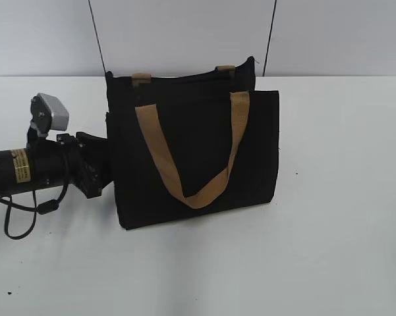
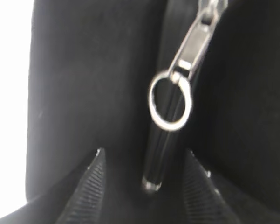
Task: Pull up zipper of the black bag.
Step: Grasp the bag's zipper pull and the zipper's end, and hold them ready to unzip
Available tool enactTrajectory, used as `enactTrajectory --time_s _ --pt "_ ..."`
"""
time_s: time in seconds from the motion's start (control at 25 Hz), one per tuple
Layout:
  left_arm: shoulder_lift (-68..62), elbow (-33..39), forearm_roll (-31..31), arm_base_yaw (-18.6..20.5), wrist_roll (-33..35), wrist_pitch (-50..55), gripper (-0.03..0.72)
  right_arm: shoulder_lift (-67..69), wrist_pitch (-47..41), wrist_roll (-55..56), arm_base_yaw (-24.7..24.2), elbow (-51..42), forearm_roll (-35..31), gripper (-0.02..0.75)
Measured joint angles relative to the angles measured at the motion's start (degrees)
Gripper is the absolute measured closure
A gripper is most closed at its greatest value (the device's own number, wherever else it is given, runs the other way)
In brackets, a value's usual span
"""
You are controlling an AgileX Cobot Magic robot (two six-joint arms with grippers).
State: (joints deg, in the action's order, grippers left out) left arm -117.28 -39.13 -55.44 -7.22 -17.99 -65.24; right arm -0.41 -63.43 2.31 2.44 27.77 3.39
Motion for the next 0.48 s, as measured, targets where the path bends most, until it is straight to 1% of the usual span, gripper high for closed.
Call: enactTrajectory --time_s 0.2,0.28,0.32,0.4,0.48 --pt "0.00 -3.05 0.30 -3.51 -0.16 5.16 0.276 0.00 0.00 0.00 0.00 0.00 0.00 0.144" --pt "0.00 -3.32 0.73 -4.28 -0.16 6.05 0.295 0.00 0.00 0.00 0.00 0.00 0.00 0.144" --pt "0.00 -3.38 0.75 -4.38 -0.16 6.42 0.319 0.00 0.00 0.00 0.00 0.00 0.00 0.144" --pt "0.00 -3.38 0.94 -4.41 -0.16 6.86 0.391 0.00 0.00 0.00 0.00 0.00 0.00 0.144" --pt "0.00 -3.38 1.01 -4.29 -0.23 7.14 0.500 0.00 0.00 0.00 0.00 0.00 0.00 0.144"
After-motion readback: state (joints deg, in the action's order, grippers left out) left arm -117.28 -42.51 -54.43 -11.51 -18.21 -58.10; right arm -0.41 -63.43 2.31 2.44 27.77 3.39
